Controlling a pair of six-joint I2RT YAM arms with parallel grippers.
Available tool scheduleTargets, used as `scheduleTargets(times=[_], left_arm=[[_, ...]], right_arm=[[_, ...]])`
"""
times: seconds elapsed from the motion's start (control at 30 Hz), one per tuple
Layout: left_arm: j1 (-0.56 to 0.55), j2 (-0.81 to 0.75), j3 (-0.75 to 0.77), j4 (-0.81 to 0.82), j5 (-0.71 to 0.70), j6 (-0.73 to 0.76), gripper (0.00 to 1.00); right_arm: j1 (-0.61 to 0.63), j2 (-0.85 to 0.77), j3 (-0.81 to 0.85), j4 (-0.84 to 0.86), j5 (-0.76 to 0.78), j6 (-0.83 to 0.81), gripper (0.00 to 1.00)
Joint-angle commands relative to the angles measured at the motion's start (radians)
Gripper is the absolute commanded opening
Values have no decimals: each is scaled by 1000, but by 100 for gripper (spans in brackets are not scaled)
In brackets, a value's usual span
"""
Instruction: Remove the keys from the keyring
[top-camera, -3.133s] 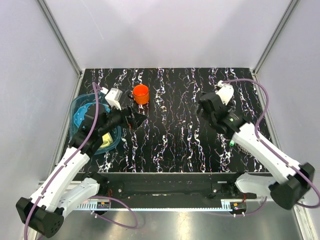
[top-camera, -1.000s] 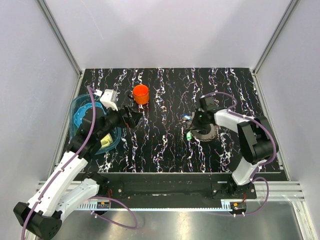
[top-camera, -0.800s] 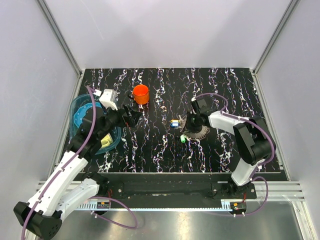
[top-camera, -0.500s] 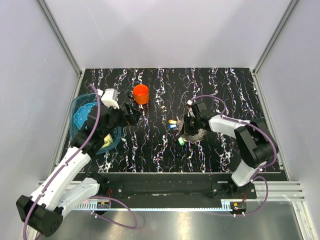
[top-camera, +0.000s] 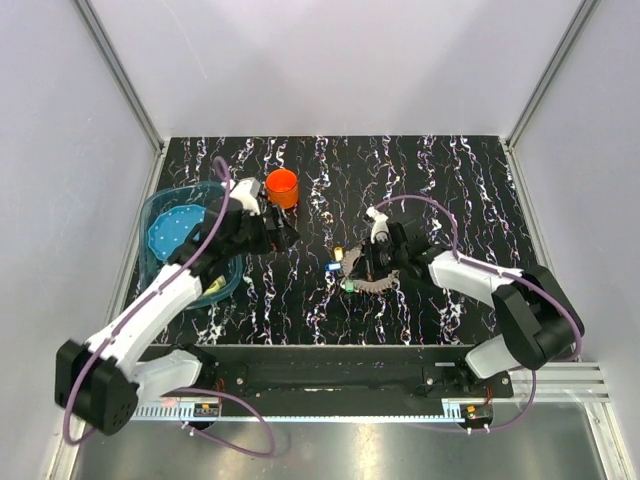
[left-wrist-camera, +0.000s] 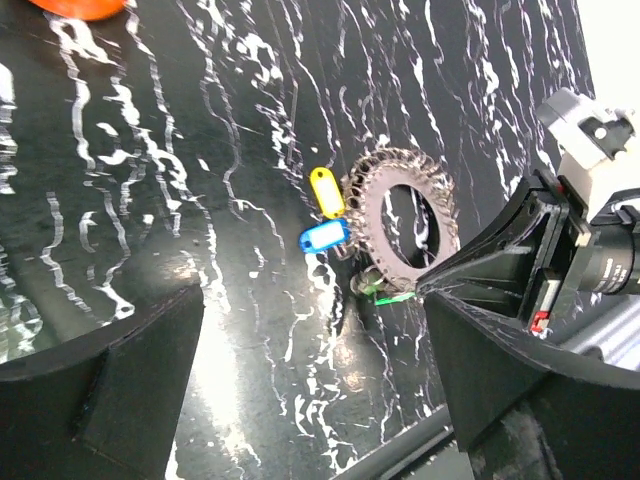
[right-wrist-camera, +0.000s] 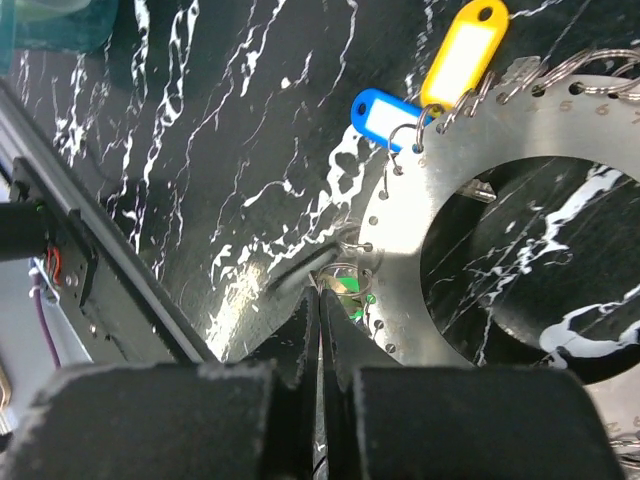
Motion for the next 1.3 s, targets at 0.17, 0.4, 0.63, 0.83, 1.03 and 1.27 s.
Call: scheduleTargets(times=[0.17,0.4,0.63,0.83,1.03,1.27], left_arm=[[-4,359,118,218,416,-115,89],[-61,596,235,256,475,-84,87],[-104,776,316,264,504,-70,80],[-110,831,299,243,517,-107,80],[-113,894,266,287,563,-204,79],[-126,923,270,412,649,-261,66]], right_arm=[[3,-97,-148,309,-160,-3,0],[5,-238,-276,478,-144,-11,0],[5,-252,-296,475,-110,-5,0],[5,-270,-302,478,-96,-6,0],[5,-253,-296,469,-88,-5,1],[3,-221,-287,469,-97,12,3]])
